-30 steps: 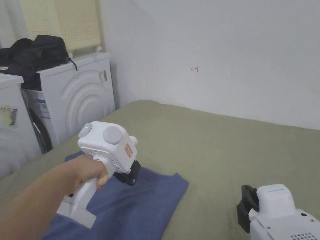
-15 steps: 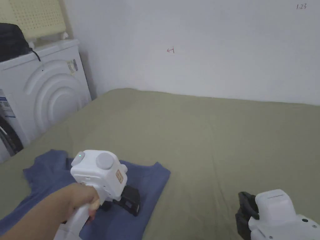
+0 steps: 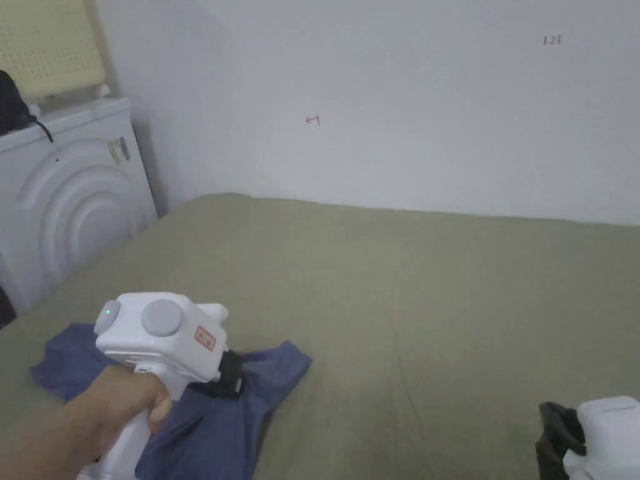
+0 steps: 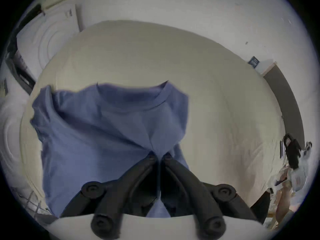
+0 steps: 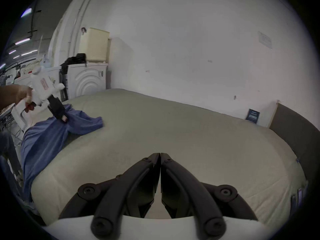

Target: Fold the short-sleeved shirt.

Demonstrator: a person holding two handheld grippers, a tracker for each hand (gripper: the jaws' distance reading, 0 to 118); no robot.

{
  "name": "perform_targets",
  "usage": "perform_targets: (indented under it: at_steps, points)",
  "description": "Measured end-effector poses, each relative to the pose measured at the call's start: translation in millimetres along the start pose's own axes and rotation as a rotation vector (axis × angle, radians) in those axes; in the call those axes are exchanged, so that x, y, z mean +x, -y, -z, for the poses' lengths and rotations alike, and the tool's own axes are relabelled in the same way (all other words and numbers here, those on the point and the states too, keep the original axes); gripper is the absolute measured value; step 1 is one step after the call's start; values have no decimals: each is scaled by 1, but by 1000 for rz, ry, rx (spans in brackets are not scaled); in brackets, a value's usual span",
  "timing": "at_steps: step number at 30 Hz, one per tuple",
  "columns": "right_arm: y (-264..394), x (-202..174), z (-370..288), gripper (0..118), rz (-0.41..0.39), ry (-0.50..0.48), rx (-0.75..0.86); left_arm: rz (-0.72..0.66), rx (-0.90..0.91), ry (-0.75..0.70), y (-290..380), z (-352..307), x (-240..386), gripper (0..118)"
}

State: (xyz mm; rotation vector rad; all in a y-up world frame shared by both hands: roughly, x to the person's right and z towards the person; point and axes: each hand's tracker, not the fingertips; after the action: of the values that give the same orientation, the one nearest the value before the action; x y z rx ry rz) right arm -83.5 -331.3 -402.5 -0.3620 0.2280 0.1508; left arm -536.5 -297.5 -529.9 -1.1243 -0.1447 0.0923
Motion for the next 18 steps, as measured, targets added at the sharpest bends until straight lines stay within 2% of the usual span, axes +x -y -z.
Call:
perform_targets:
  at_steps: [7,12,18]
  points:
    - [-5,57,-34,7,60,146,8,120,103,115,-41,-23,107,2]
    - [-6,100,-60,7,83,261,-5,299,97,196,-57,-21,224,2]
    - [-2,152,-105,7,129,382,11,424,93,363,-55,-14,361,2]
